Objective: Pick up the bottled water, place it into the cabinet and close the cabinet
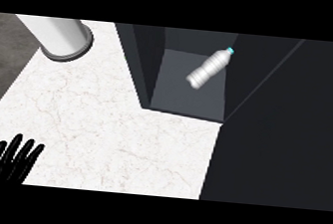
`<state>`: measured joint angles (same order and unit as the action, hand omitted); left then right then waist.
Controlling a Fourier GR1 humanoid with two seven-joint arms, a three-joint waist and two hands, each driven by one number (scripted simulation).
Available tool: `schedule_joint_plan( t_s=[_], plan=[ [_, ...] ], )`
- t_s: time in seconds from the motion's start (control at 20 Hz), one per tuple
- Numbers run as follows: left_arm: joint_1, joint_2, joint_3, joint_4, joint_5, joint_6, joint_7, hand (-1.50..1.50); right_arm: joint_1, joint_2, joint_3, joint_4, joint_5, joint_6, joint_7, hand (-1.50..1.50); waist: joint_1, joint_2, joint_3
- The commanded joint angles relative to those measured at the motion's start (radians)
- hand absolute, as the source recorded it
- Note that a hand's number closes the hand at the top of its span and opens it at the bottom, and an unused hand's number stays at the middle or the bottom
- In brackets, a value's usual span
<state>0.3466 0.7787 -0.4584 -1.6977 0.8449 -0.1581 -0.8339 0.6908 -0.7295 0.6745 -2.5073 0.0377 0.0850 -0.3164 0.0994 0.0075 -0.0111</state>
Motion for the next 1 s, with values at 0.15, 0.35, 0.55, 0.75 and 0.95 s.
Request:
schedule_joint_plan(
  t_s=[0.15,0.35,0.55,0.75,0.95],
  plan=[
    [0.011,0.075,0.060,0.011,0.039,-0.089,-0.009,-1.50,-0.261,-0.008,0.089,-0.074,0.036,0.102,0.219,1.50,0.041,0.016,-0.002],
    [0.031,0.086,0.061,0.023,0.034,-0.125,-0.027,-1.50,-0.368,0.033,0.112,-0.016,0.009,0.110,0.297,1.50,0.065,0.017,-0.007],
    [0.022,0.121,0.096,0.030,0.043,-0.145,-0.026,-1.50,-0.448,0.077,0.107,0.014,-0.037,0.106,0.361,1.50,0.076,0.021,-0.009],
    [0.014,0.133,0.109,0.021,0.065,-0.159,-0.012,-1.50,-0.505,0.161,0.124,0.080,-0.089,0.091,0.402,1.50,0.078,0.029,-0.007],
    [0.016,0.144,0.107,0.014,0.061,-0.169,-0.001,-1.50,-0.569,0.224,0.077,0.116,-0.136,0.065,0.463,1.50,0.089,0.035,-0.008]
  ],
)
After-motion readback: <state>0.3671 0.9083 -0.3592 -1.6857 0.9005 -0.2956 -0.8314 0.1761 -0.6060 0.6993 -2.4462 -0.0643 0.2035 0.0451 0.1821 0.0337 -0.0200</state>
